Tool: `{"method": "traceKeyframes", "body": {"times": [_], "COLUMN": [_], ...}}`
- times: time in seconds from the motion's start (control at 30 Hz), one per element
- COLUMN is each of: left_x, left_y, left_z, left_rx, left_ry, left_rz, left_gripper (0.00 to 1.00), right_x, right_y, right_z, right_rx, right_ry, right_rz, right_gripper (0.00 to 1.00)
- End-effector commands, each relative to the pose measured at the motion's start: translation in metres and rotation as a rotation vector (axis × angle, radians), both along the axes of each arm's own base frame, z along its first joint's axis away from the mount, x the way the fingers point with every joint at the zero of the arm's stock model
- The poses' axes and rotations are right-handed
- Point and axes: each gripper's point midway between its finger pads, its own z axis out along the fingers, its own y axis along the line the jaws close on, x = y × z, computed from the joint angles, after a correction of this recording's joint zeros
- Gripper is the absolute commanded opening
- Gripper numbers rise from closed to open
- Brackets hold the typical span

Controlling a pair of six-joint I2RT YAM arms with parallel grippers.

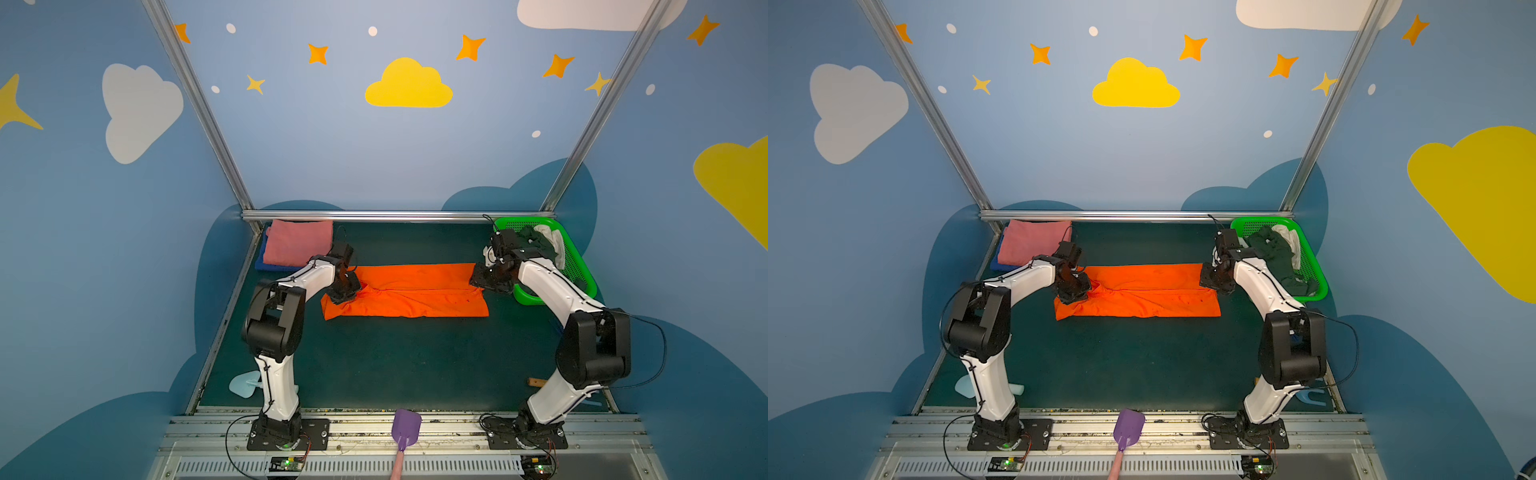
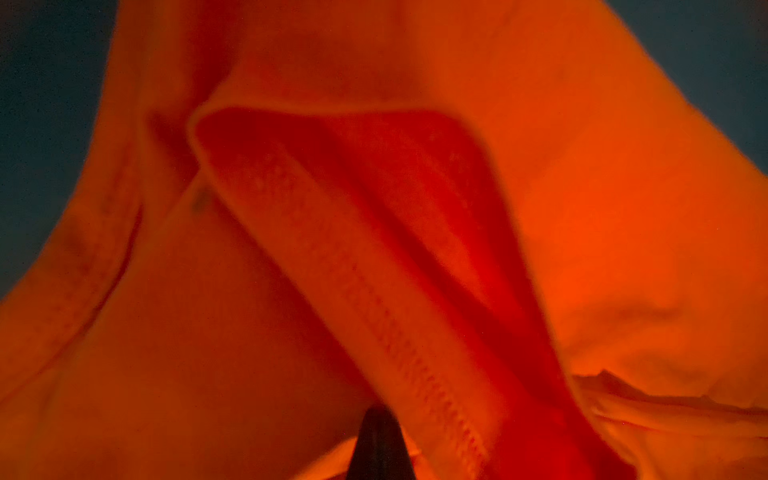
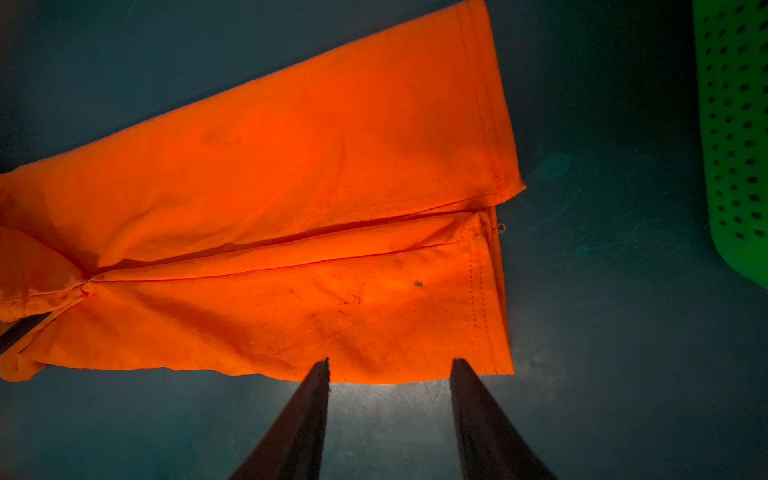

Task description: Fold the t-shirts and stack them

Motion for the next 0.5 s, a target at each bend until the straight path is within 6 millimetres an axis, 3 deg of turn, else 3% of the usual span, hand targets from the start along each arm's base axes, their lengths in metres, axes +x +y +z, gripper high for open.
{"method": "traceKeyframes", "body": {"times": [0.0, 0.27, 0.47], "left_x": [0.032, 0.088, 0.099], "left_y": [-0.009, -0.03, -0.029], "left_z": [0.005, 0.014, 0.023], "left_rx": [-0.022, -0.119, -0.133], "left_ry": [-0.073, -0.156, -0.176], "left_rz": [-0.009, -0.039, -0.038], "left_gripper": [0.05, 0.05, 0.05], "right_x": [-0.002, 0.004, 0.026], "right_y": [0.004, 0.009, 0.018], "right_z": [-0.009, -0.016, -0.036], "right_rx": [0.008, 0.014, -0.003], "right_ry": [0.026, 0.047, 0.115], "right_rz": [-0.001, 0.023, 0.084], "right_gripper": [0.49, 0.49, 0.49]}}
